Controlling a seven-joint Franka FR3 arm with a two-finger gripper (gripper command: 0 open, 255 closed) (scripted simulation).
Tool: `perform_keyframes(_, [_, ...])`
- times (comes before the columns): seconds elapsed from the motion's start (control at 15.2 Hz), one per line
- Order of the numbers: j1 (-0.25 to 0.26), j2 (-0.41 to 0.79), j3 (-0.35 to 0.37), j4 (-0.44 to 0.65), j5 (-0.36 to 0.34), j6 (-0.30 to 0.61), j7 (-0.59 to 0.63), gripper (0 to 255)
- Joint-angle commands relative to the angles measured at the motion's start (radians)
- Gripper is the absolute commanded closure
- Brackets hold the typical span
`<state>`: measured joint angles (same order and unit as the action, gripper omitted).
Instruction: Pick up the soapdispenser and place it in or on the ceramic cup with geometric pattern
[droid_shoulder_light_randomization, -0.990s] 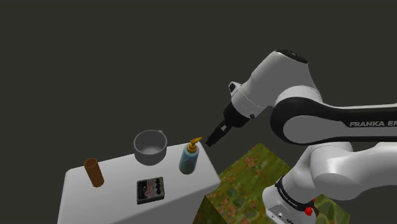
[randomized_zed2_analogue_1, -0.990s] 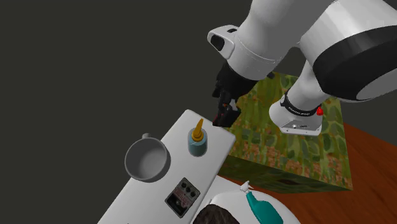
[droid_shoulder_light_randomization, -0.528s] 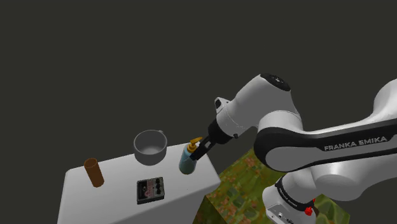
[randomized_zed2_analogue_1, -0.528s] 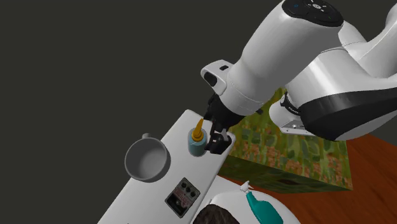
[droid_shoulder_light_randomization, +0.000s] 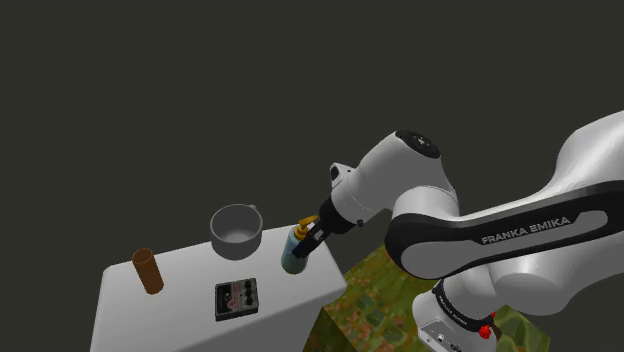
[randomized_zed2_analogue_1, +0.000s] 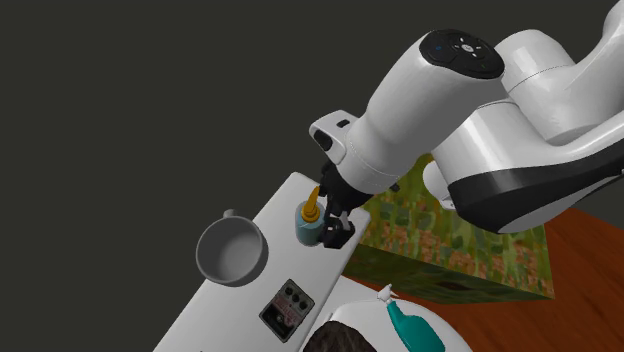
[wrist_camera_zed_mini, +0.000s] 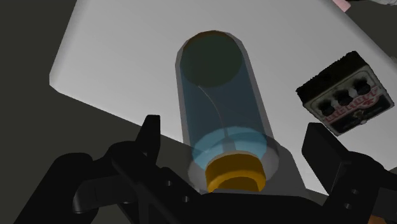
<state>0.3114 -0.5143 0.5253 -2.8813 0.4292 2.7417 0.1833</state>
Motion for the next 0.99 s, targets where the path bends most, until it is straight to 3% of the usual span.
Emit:
perform_keyframes(0.0, [-0.001, 0.003, 0.001, 0.0, 0.0, 0.003, 0.0, 0])
perform_keyframes(0.2, [-0.001, 0.003, 0.001, 0.0, 0.0, 0.003, 0.0, 0])
perform_keyframes(0.26, [-0.001, 0.003, 0.001, 0.0, 0.0, 0.003, 0.0, 255])
perform_keyframes(0.92, [0.0, -0.013, -0.004, 0.005, -0.002, -0.018, 0.0, 255])
